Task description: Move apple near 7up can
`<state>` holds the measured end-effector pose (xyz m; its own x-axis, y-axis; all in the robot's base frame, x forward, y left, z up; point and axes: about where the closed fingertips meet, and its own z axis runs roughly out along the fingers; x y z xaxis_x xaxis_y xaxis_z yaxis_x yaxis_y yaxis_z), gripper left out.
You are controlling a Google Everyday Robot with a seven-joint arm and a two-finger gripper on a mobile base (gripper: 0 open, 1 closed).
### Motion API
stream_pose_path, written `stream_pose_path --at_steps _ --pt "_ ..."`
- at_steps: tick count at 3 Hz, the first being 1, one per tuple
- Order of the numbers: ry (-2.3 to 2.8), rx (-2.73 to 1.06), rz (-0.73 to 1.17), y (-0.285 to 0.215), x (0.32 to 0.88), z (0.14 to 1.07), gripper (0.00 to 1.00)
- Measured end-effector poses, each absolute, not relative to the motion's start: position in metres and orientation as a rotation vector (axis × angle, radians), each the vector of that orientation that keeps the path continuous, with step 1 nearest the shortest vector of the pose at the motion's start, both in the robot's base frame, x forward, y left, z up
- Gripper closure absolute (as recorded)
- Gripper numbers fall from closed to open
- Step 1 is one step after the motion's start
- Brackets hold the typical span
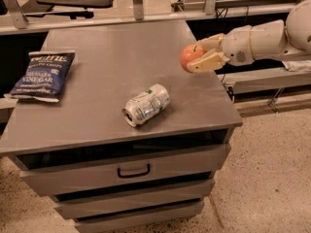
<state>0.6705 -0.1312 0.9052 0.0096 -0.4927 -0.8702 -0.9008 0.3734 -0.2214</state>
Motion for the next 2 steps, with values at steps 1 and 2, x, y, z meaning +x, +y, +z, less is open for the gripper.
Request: stream_pose_path --at_steps 1,2 --pt "1.602 -1.298 0.554 -0.145 0.65 0.895 1.0" --pt "1.555 -1.344 0.608 -0.146 0.63 0.885 1.0"
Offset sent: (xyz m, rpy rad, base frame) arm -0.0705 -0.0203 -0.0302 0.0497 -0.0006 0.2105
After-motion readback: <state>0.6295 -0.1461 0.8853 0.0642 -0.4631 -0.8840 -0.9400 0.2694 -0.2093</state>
